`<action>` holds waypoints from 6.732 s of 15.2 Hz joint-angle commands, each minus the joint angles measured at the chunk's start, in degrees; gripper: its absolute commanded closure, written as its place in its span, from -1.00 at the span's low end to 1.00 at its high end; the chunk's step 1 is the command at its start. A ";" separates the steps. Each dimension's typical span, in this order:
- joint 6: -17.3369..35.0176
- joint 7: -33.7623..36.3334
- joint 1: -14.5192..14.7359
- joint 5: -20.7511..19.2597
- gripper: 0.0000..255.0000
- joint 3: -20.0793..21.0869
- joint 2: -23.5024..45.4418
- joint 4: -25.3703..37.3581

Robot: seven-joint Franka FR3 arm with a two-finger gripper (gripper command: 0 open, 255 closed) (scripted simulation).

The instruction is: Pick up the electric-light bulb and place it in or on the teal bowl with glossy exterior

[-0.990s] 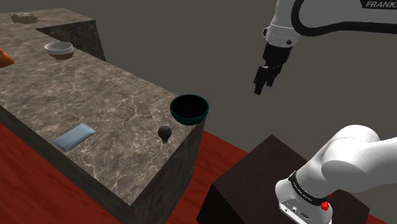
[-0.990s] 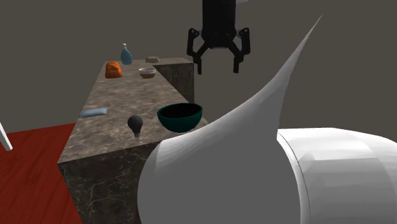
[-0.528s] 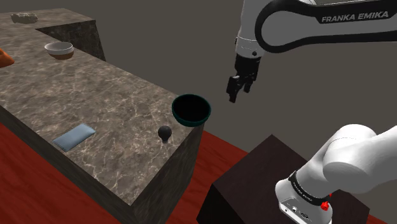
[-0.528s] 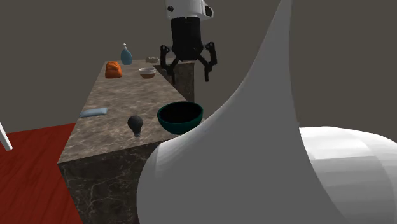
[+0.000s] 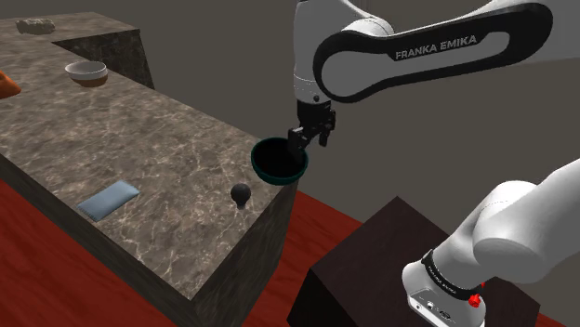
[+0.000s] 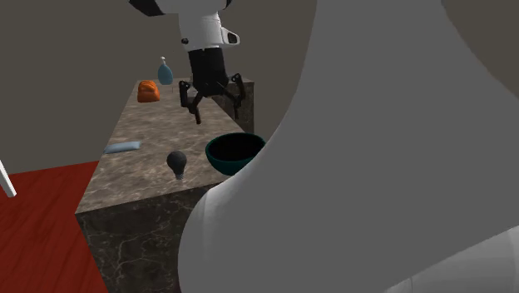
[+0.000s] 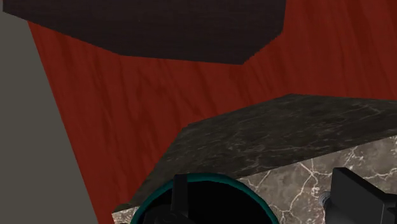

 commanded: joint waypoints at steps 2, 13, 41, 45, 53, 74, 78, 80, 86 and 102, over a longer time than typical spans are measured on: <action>2.06 4.72 0.82 -2.25 -1.00 2.55 6.75 3.62; 1.02 19.68 7.92 -14.35 -1.00 5.61 33.30 25.13; 4.09 23.19 10.90 -18.41 1.00 4.21 42.66 29.55; 2.40 22.70 10.75 -17.86 1.00 4.50 41.49 30.18; -2.31 21.45 10.47 -16.51 1.00 5.15 38.66 32.37; -16.25 18.66 10.73 -14.38 1.00 6.09 34.47 42.70; -15.27 14.95 7.71 -13.97 1.00 5.07 31.78 39.81; -14.64 12.45 5.82 -13.80 1.00 4.29 30.29 38.22; -13.27 4.86 0.60 -13.74 1.00 1.62 27.16 35.33; -4.35 1.78 -2.70 -14.88 1.00 -0.56 27.94 27.97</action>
